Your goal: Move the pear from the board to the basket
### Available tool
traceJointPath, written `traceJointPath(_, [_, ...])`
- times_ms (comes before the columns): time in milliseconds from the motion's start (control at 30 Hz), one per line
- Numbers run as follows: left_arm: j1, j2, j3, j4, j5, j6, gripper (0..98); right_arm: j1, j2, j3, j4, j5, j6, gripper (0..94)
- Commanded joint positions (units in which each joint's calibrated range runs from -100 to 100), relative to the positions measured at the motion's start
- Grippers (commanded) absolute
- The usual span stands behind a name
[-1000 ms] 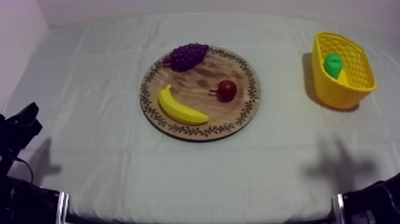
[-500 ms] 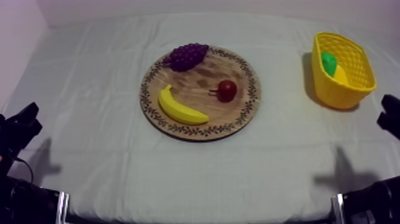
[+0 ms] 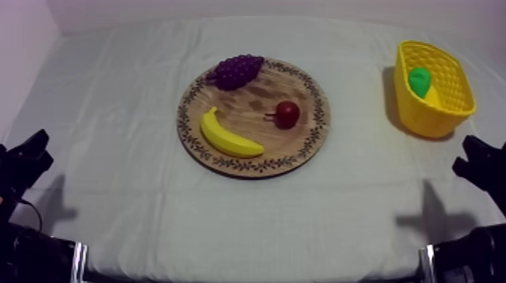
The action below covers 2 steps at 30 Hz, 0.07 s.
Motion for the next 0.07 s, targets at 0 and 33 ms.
traceJointPath(0, [-0.01,0.00,0.03,-0.01,-0.01,0.01,0.1,-0.04,-0.01,0.04,-0.10,0.15,4.26,0.4])
traceJointPath(33, [-0.01,0.00,0.03,-0.01,-0.01,0.01,0.1,-0.04,-0.01,0.08,-0.13,0.09,5.92,0.4])
